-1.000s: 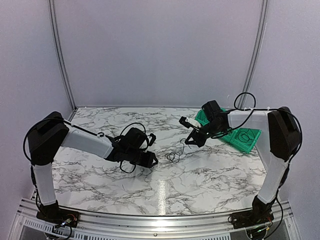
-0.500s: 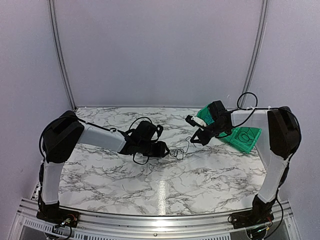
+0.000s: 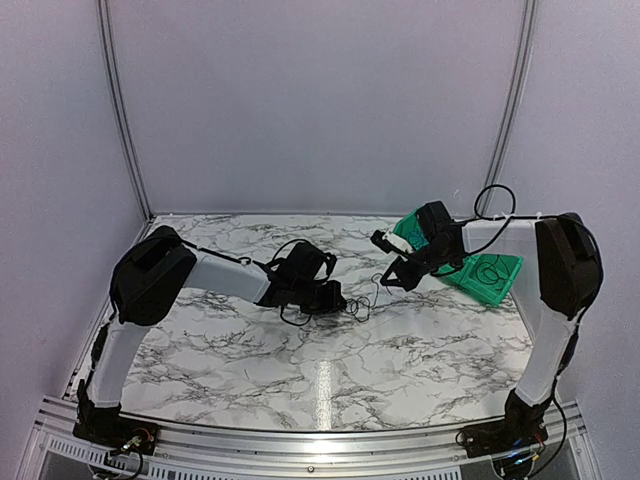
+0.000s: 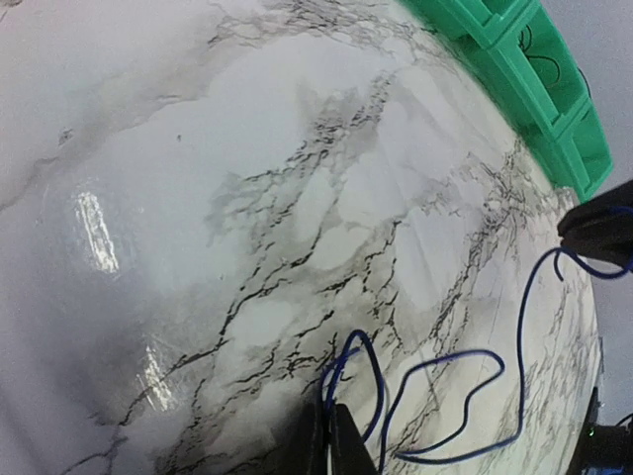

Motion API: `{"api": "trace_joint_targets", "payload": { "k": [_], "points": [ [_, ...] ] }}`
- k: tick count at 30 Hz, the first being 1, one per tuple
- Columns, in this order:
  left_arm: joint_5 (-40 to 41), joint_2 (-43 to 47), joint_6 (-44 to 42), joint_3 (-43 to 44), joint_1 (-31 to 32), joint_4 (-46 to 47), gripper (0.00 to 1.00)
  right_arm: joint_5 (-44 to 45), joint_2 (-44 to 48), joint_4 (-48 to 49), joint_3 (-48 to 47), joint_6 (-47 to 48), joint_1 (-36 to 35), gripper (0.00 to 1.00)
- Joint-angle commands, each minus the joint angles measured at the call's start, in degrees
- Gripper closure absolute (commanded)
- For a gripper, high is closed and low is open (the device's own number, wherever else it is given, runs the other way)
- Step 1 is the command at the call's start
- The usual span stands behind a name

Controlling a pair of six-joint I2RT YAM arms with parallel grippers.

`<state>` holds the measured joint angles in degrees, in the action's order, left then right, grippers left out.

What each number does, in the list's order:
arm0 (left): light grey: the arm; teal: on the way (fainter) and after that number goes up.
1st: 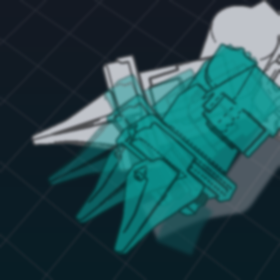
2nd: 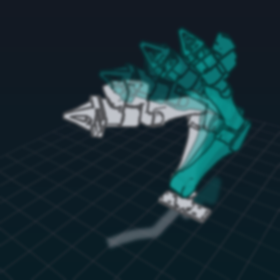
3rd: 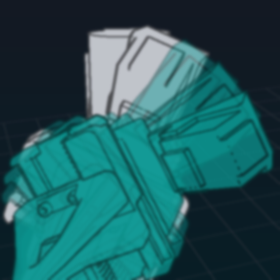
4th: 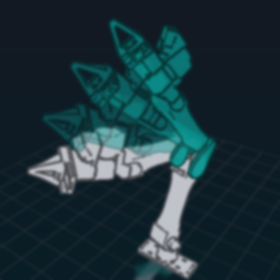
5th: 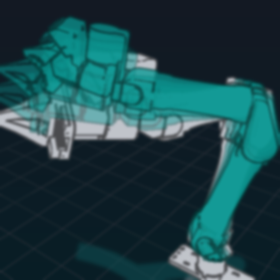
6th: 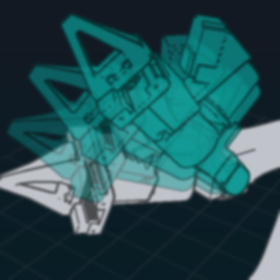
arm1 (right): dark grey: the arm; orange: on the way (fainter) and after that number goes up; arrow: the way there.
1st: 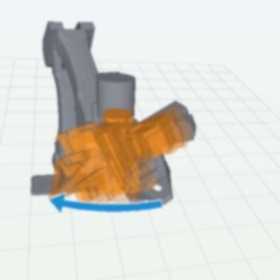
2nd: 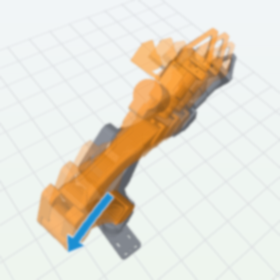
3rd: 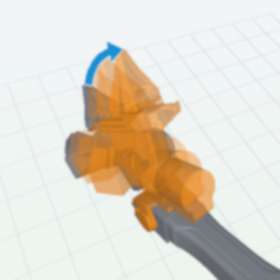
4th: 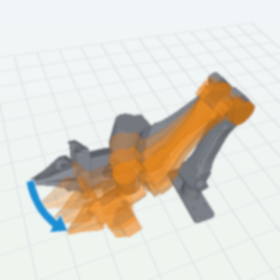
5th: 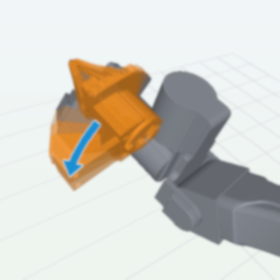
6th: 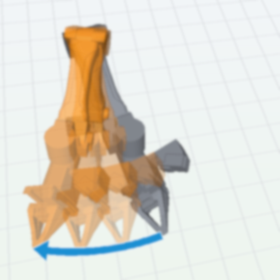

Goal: Untangle the cables

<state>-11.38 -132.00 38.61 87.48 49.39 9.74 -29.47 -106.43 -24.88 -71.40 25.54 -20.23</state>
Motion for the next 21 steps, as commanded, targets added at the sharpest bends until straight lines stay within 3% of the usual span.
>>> {"api": "trace_joint_targets", "payload": {
  "k": [1,5,12,17,21],
  "points": [
    [1.97,-0.53,-0.82,0.48,-1.02,-2.87,1.0,-1.65,5.73,-1.12,-0.86,-0.21,-0.07,1.0],
    [6.57,4.46,-1.74,-6.11,-3.9,-1.31,1.0,-1.72,14.72,-2.21,-0.41,-0.06,0.57,1.0],
    [8.85,11.27,-3.51,-16.53,-8.95,-0.16,1.0,5.75,32.07,2.16,4.46,-0.25,3.82,1.0],
    [9.84,13.58,-5.59,-19.61,-9.4,-0.5,1.0,10.22,35.31,0.18,2.98,0.72,7.6,1.0],
    [10.12,13.81,-5.64,-20.77,-9.4,-0.14,1.0,8.15,35.16,0.01,3.63,-1.15,12.25,1.0]
  ]
}}
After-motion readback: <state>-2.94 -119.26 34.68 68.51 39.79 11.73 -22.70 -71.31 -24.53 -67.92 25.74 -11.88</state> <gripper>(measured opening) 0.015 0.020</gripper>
